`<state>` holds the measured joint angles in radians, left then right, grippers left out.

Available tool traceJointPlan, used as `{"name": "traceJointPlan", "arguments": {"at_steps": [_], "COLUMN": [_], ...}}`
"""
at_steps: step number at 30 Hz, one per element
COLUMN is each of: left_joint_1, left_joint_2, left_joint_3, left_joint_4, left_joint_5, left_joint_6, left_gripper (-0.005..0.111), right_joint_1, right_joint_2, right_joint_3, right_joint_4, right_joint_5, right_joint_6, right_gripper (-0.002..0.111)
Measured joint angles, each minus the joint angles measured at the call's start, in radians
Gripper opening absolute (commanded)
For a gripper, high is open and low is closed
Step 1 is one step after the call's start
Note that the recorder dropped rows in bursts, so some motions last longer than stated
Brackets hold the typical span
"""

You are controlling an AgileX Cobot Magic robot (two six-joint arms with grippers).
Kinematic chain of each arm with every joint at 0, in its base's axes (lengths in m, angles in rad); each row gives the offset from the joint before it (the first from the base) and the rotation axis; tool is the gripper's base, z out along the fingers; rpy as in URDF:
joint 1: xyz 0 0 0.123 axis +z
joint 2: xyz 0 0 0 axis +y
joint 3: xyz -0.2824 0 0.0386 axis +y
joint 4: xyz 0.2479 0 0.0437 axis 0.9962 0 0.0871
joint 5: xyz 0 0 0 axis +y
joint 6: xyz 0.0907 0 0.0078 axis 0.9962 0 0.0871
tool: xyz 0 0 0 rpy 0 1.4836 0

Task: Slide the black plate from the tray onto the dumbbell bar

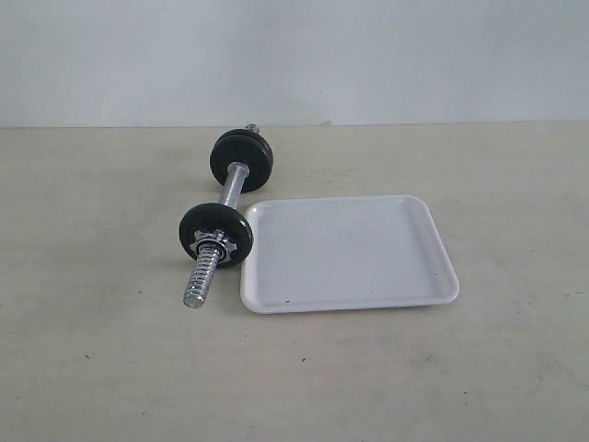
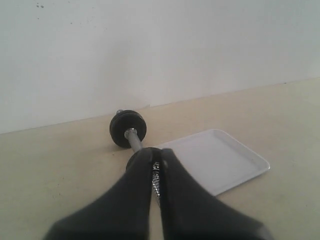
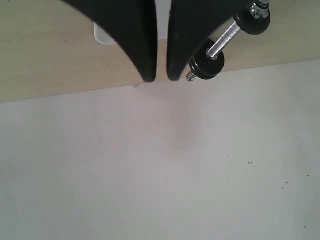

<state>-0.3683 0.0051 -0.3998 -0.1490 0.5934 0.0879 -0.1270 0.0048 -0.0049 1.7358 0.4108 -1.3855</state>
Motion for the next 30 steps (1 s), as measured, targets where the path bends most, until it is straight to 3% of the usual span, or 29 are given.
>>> {"name": "traceJointPlan", "arguments": {"at_steps": [7, 12, 17, 22, 30], "left_joint_1": [0.0, 0.003, 0.116, 0.237, 0.275], "left_joint_2": [0.0, 0.0, -0.002, -0.003, -0.003], "left_joint_3": [0.0, 0.02, 0.1, 0.185, 0.373], "left_joint_4": [0.0, 0.003, 0.006, -0.024, -0.039], "left_joint_5": [-0.014, -0.233, -0.458, -0.548, -0.699], "left_joint_6": [0.0, 0.002, 0.002, 0.002, -0.003], "left_gripper": [0.004, 0.004, 0.004, 0.004, 0.004], "right_joint_1": [0.0, 0.0, 0.0, 0.0, 0.0], "right_joint_2": [0.0, 0.0, 0.0, 0.0, 0.0], "right_joint_3": [0.0, 0.0, 0.0, 0.0, 0.0], "right_joint_4": [0.0, 0.0, 0.0, 0.0, 0.0], "right_joint_5": [0.0, 0.001, 0.001, 0.002, 0.002], "right_joint_6": [0.0, 0.0, 0.0, 0.0, 0.0], "right_gripper": [0.004, 0.004, 0.004, 0.004, 0.004]}}
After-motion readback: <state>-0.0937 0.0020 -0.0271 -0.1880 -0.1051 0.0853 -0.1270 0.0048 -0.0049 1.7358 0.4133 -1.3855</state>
